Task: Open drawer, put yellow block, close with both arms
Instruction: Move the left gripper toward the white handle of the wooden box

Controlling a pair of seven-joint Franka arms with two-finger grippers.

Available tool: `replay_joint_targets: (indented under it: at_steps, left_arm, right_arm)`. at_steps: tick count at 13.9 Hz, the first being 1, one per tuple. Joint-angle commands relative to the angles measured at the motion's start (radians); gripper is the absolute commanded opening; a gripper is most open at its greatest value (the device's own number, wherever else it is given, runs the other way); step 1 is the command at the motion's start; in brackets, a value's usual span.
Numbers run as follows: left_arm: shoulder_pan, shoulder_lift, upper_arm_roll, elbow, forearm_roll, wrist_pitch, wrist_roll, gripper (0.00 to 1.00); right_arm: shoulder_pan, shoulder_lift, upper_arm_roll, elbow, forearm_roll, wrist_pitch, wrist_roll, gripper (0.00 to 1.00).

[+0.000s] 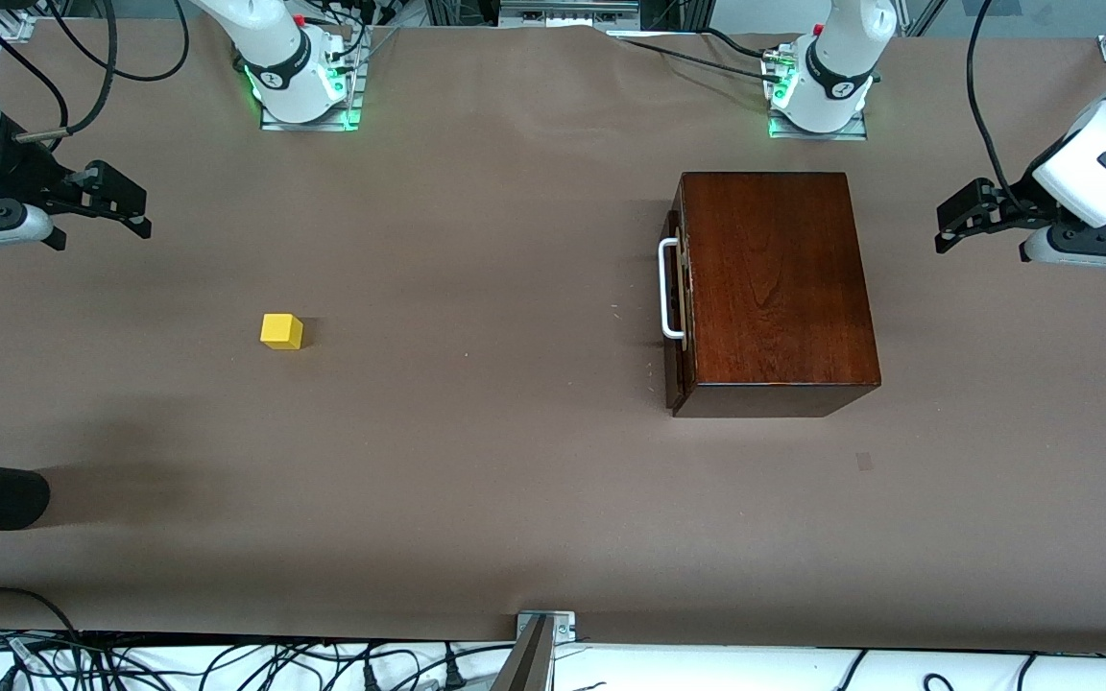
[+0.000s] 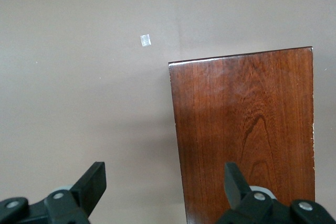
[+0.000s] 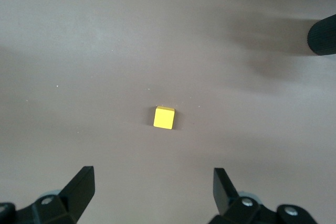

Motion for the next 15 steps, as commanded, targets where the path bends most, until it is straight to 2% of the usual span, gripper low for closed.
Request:
replay_joint_targets:
  at_steps: [1,8,15]
  left_arm:
    - [-0.002,0.007,-0.01,0.02,0.015,-0.016,-0.015,1.0]
    - [-0.002,0.032,-0.019,0.021,0.027,-0.016,-0.007,1.0]
    - [-0.019,0.071,-0.035,0.043,0.009,-0.103,-0.02,1.0]
  right_arm:
    - [-0.001,0.006,-0.001,0.021,0.019,-0.02,0.005,1.0]
    - [-0.001,0.006,-0.001,0.021,0.019,-0.022,-0.001,1.0]
    - [-0.001,0.006,-0.001,0.018,0.019,-0.022,0.002,1.0]
